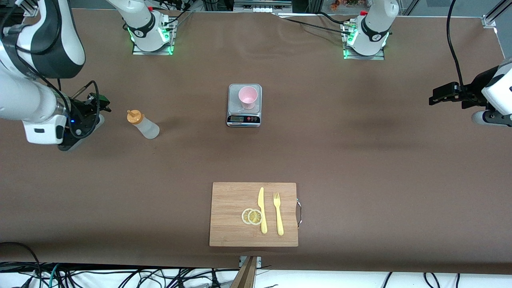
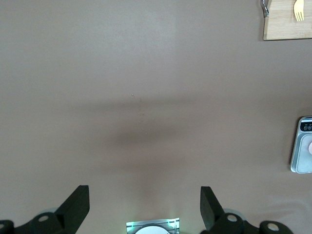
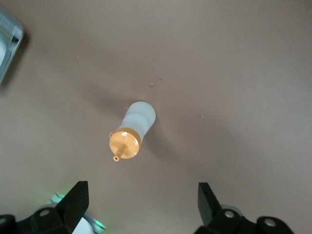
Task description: Add sauce to pink cup with both arms
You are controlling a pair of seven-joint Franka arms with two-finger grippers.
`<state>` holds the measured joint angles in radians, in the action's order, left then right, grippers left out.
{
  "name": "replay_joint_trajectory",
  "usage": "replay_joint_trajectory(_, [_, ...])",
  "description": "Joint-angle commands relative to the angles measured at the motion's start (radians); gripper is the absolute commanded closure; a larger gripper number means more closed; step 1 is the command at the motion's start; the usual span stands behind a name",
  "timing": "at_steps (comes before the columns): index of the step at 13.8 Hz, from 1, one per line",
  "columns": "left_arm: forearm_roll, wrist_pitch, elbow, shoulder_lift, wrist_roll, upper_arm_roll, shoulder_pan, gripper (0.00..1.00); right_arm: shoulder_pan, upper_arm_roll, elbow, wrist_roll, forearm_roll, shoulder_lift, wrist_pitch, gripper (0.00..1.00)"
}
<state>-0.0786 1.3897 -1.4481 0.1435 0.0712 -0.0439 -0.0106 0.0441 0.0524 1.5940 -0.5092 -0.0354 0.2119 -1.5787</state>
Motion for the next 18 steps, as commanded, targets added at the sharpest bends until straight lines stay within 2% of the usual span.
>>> replay_joint_trajectory(1, [0.023,-0.008,0.029,0.013,0.013,0.004,0.003,0.0,-0.003,0.007,0.044,0.327,-0.015,-0.068,-0.018,0.0])
replay_joint_trajectory(3, [0.023,-0.008,0.029,0.013,0.013,0.004,0.003,0.0,-0.003,0.004,0.049,0.511,-0.014,-0.101,-0.014,0.0])
replay_joint_trajectory(5, [0.023,-0.008,0.029,0.013,0.013,0.002,0.003,0.0,-0.003,-0.003,0.058,0.598,-0.014,-0.141,-0.017,0.0])
replay_joint_trajectory(10, [0.023,-0.008,0.029,0.013,0.013,0.002,0.003,0.0,-0.003,-0.12,0.057,0.604,0.008,-0.21,-0.021,0.0])
replay_joint_trajectory(18, [0.02,-0.008,0.029,0.021,0.018,-0.004,0.014,0.0,-0.004,-0.12,0.066,0.606,0.009,-0.218,-0.084,0.0])
